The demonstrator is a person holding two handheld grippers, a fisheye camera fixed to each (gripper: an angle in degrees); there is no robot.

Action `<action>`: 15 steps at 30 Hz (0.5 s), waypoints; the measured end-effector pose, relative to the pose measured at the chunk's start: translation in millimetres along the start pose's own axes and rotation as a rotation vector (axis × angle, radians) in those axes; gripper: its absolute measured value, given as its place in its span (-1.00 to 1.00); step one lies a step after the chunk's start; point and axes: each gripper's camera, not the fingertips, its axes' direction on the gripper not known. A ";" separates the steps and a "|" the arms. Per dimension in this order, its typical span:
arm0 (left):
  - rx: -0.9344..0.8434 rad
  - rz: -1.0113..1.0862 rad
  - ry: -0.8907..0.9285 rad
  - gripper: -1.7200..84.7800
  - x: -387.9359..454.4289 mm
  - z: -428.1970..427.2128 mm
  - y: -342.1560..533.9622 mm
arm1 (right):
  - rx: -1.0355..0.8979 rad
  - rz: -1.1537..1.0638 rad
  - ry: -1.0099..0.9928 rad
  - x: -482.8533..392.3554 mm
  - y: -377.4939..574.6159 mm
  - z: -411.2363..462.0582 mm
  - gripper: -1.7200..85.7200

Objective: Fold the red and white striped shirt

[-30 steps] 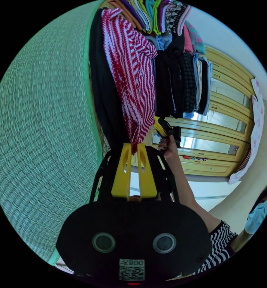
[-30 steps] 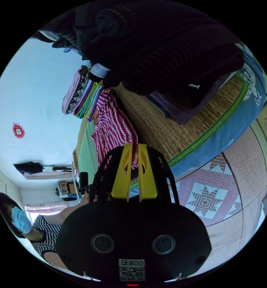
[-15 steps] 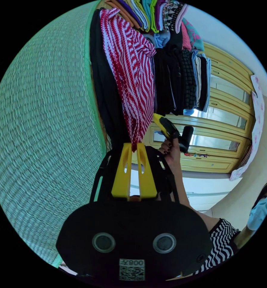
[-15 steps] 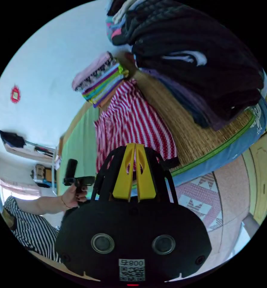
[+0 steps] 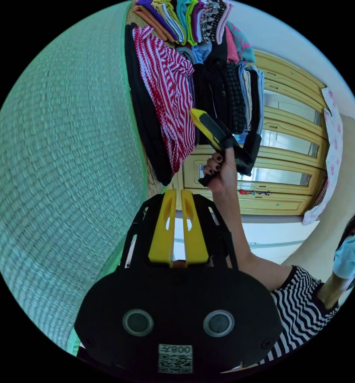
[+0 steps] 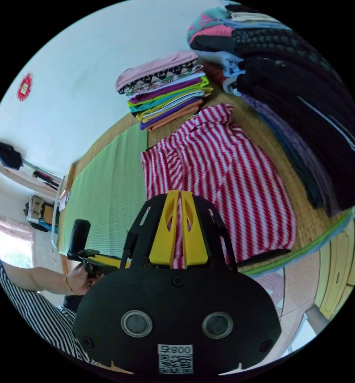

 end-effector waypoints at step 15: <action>0.022 -0.011 0.012 -0.94 -38.4 -70.2 28.1 | -0.095 -0.020 0.274 -100.3 -86.8 83.7 -0.89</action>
